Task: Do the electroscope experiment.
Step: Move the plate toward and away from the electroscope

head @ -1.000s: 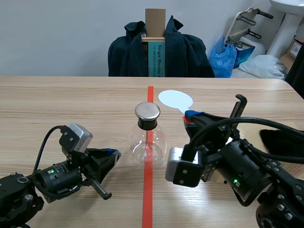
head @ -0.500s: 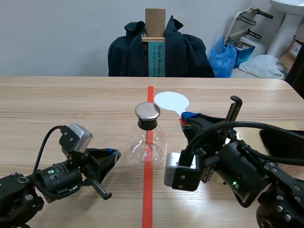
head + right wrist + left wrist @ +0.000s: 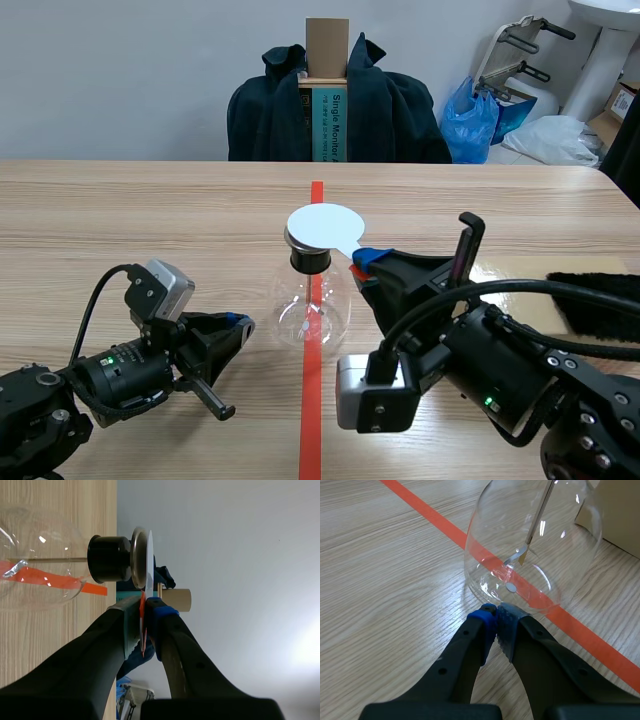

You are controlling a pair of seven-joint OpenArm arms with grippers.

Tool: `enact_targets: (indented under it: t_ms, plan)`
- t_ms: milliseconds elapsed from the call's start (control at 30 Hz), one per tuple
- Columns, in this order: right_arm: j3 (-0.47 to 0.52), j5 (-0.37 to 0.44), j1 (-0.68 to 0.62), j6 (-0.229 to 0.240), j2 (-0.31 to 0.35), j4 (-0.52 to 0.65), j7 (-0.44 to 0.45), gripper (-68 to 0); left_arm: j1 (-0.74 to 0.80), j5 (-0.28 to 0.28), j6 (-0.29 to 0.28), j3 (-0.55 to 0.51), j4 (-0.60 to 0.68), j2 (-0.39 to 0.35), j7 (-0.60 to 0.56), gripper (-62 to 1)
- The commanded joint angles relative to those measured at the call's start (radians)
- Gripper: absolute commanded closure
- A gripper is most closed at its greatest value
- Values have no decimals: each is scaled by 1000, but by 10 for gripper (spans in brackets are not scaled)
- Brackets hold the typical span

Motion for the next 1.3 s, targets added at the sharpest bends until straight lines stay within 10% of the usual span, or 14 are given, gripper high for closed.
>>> enact_targets:
  t_ms: [0,1267]
  plan:
    - [9,3,9,-14,14,14,10,-7,-19,-6,-3,-9,23,3,-14,-38]
    - [10,11,9,-23,14,14,-273,-7,-19,-6,-3,-9,23,3,-15,-38]
